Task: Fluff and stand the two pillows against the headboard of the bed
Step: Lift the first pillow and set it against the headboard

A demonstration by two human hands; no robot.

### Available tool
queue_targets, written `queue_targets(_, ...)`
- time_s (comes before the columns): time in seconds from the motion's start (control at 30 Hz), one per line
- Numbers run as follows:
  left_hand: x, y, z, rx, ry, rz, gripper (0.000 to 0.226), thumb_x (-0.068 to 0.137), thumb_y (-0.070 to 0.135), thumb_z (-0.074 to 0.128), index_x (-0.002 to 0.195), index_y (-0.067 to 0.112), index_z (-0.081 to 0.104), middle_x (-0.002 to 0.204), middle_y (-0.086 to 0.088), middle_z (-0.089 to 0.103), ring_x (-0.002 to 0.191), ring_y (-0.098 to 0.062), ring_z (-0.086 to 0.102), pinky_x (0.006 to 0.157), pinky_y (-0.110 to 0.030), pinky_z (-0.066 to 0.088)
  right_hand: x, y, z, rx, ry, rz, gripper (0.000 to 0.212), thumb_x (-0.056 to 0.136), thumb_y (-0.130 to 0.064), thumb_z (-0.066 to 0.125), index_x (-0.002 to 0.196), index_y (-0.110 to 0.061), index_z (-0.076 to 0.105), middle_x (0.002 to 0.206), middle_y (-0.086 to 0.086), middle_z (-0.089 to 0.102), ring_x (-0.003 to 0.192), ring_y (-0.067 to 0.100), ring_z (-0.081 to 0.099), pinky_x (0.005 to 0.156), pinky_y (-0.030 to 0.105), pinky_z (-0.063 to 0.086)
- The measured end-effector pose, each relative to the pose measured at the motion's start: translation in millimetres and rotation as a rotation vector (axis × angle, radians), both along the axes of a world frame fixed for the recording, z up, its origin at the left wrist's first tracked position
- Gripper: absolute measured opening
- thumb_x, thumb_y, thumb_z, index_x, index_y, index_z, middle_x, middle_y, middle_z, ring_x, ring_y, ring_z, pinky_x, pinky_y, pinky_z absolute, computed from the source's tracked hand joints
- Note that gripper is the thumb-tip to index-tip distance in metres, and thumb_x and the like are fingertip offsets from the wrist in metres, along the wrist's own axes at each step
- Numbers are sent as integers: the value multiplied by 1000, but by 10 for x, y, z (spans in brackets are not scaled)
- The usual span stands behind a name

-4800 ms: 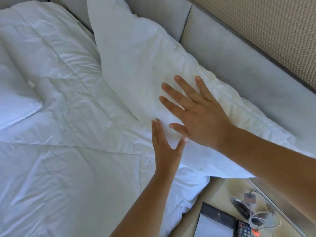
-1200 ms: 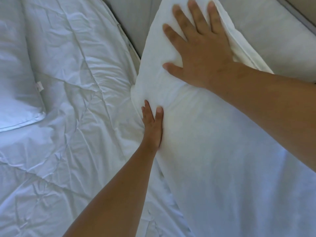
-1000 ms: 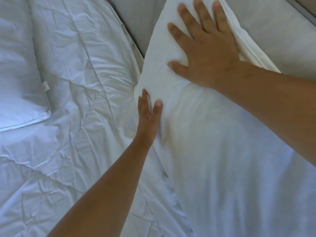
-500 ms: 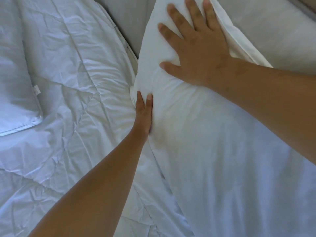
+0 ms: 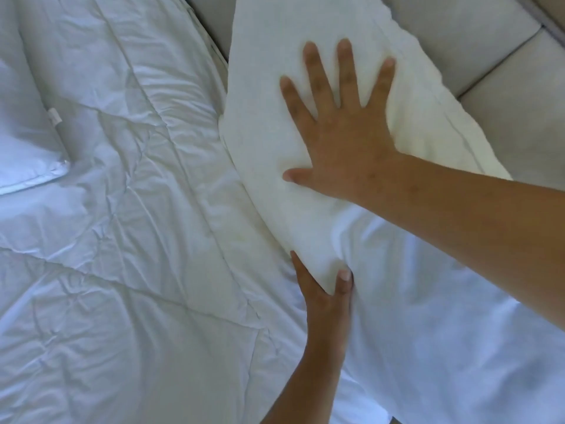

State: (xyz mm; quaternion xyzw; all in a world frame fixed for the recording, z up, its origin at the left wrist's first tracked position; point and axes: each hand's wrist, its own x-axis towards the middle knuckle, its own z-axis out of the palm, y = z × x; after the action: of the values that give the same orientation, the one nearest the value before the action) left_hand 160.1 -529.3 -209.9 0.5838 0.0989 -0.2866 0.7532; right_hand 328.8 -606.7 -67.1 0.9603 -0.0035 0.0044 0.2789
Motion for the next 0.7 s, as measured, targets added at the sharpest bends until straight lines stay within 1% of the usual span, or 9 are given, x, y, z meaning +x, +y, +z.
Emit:
queue_targets(0.07,-166,-27,23,2,-7,2,128,53,96,53,156,43,-1,162,18,16,143,0,31,106,-5,34,-167,-113,25,21,9,-28,122,72,-89,43,159,-23,-11,165,21,-18,151,50,-10,110,80,7)
queue_targets(0.1,-244,-35,32,0,-16,4,126,54,95,54,156,43,0,162,19,15,144,0,30,110,-10,33,-265,-153,39,23,17,-37,124,70,-90,43,159,-23,-11,165,21,-18,151,50,-10,110,80,7)
queue_targets(0.17,-385,-54,35,-6,-36,10,121,59,91,57,155,44,2,162,20,16,145,-1,28,119,-28,31,-475,-206,56,33,45,-40,127,68,-92,42,159,-23,-13,164,22,-20,150,50,-11,110,80,6)
queue_targets(0.2,-455,-62,45,-16,-45,11,118,62,89,59,155,45,3,162,21,17,145,0,29,120,-33,31,-583,-226,61,43,63,-46,128,67,-92,41,159,-23,-15,164,22,-21,150,50,-12,110,80,5)
queue_targets(0.33,-726,-96,111,-72,-37,18,112,66,79,68,154,46,8,159,18,26,142,-1,36,118,-36,35,-965,-312,85,58,107,-28,131,64,-94,40,158,-22,-17,163,23,-23,150,51,-13,113,76,2)
queue_targets(0.43,-946,-92,91,-34,-42,-31,117,63,80,69,155,43,8,159,16,27,142,-4,36,117,-38,36,-1240,-403,141,44,134,-12,131,65,-93,41,158,-23,-18,162,24,-24,150,51,-15,118,70,-2)
queue_targets(0.5,-1075,-70,93,-28,-30,-78,120,62,80,70,155,42,5,159,16,28,141,-2,37,115,-34,38,-1441,-452,204,37,145,-3,130,65,-92,41,159,-21,-15,163,25,-22,150,52,-13,118,69,-2)
queue_targets(0.6,-1217,-43,103,-63,-30,-98,112,71,58,72,157,34,4,158,11,31,138,-1,41,109,-22,42,-1837,-483,255,4,145,-17,130,63,-90,41,160,-20,-11,163,26,-19,150,51,-8,115,75,3)
queue_targets(0.7,-1295,-33,111,-41,-49,-137,111,72,67,72,156,40,4,161,10,26,143,-8,36,115,-38,38,-2169,-571,284,44,142,-18,128,66,-86,53,161,-20,-1,165,26,-12,153,47,-6,117,71,5)
